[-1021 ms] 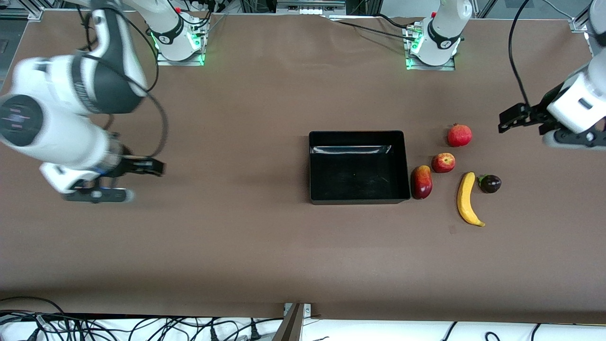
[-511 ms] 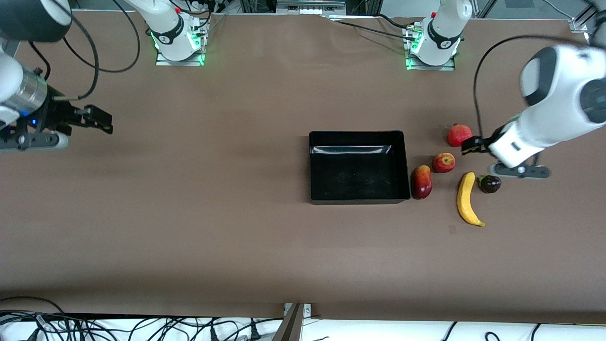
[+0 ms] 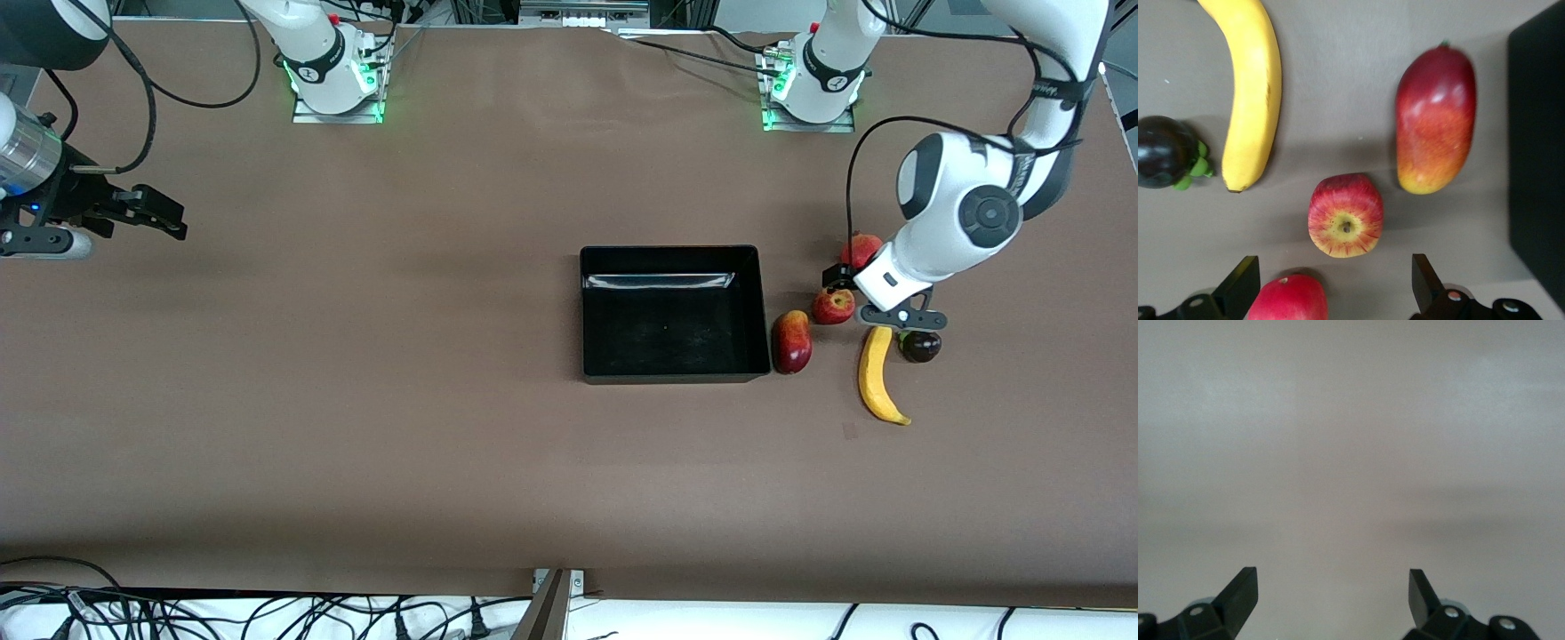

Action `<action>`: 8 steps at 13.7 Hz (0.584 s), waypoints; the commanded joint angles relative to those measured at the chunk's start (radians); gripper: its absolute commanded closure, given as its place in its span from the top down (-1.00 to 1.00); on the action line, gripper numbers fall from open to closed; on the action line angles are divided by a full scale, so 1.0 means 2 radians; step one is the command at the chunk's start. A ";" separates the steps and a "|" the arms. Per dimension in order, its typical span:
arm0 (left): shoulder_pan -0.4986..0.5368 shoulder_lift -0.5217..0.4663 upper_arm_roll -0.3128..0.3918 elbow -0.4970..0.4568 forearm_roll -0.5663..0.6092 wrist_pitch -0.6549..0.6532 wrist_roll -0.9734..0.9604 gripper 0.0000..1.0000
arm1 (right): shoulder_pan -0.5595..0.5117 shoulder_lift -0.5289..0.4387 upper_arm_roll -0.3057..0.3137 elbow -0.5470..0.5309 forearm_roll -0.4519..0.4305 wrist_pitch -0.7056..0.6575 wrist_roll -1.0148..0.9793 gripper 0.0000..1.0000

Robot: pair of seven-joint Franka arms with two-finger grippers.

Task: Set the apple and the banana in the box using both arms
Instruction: 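Lower the left gripper onto the small red apple and grasp it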

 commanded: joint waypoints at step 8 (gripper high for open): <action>0.001 0.063 -0.001 -0.016 0.021 0.089 0.026 1.00 | -0.011 -0.006 0.020 0.009 0.000 -0.022 -0.004 1.00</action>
